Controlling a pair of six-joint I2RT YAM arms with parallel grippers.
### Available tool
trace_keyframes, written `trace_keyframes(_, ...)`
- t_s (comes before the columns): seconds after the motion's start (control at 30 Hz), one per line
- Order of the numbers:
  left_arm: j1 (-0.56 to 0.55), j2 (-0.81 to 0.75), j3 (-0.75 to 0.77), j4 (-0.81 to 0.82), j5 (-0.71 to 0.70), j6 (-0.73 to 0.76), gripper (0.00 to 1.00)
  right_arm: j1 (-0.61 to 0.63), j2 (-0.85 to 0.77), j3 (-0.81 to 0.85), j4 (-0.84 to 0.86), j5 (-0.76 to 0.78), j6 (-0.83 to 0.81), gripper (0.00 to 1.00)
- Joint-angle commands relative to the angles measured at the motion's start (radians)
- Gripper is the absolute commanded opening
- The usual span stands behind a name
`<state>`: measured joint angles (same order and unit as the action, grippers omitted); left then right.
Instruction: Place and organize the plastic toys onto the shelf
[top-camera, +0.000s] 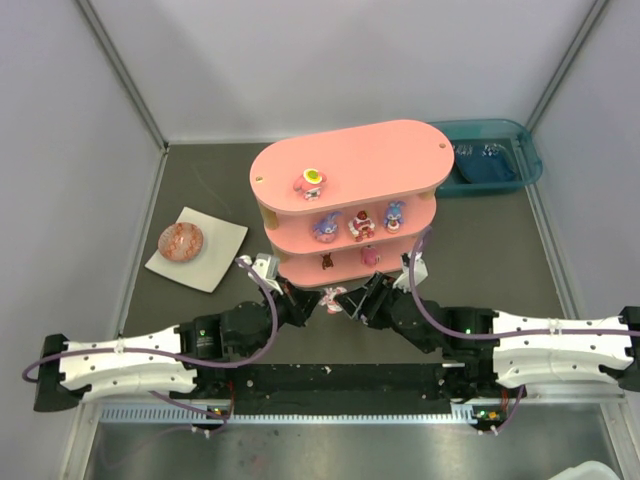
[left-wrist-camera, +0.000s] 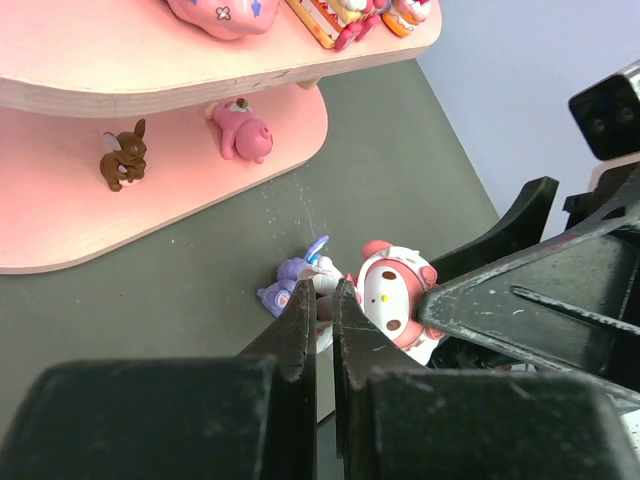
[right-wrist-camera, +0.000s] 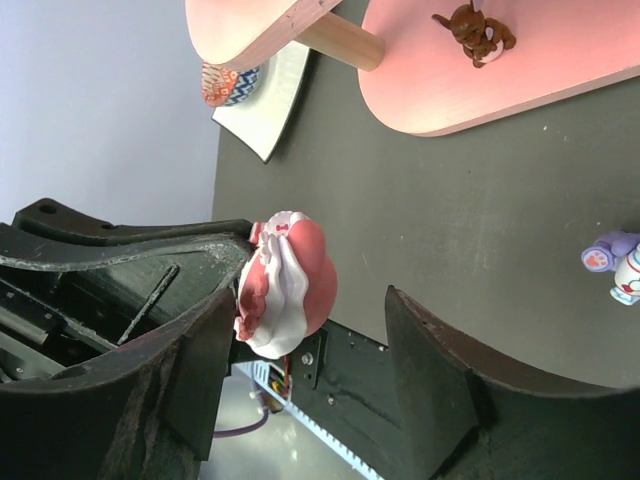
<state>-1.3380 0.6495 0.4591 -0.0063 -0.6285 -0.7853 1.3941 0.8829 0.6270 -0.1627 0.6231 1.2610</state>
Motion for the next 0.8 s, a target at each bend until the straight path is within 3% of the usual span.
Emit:
trace_keyframes(0.0,-0.006,-0.021,0.050,0.062,0.000,0.015,0.00,0.009,0.005,-0.006,0.064,-0.003,0.012,0.60)
trace_keyframes(0.27,-0.006,-0.024,0.043,0.068,0.010,0.000,0.00,0.009,0.018,-0.010,0.088,-0.008,0.011,0.54)
trace_keyframes(0.47,-0.006,-0.030,0.032,0.077,0.009,-0.017,0.00,-0.004,0.019,-0.038,0.147,-0.052,0.017,0.40)
trace_keyframes(0.57,-0.006,-0.034,0.026,0.085,0.012,-0.019,0.00,-0.017,0.022,-0.053,0.182,-0.080,0.025,0.28)
trace_keyframes(0.6,-0.006,-0.036,0.026,0.085,0.012,-0.020,0.00,-0.023,0.022,-0.056,0.187,-0.088,0.025,0.07)
trace_keyframes(0.63,-0.006,-0.037,0.024,0.085,0.012,-0.022,0.00,-0.024,0.021,-0.058,0.190,-0.098,-0.001,0.00)
trace_keyframes(0.67,-0.006,-0.043,0.020,0.085,0.012,-0.023,0.00,-0.026,0.018,-0.056,0.192,-0.103,-0.024,0.00)
trace_keyframes(0.77,-0.006,-0.063,0.006,0.083,0.006,-0.031,0.23,-0.026,0.007,-0.046,0.187,-0.111,-0.118,0.00)
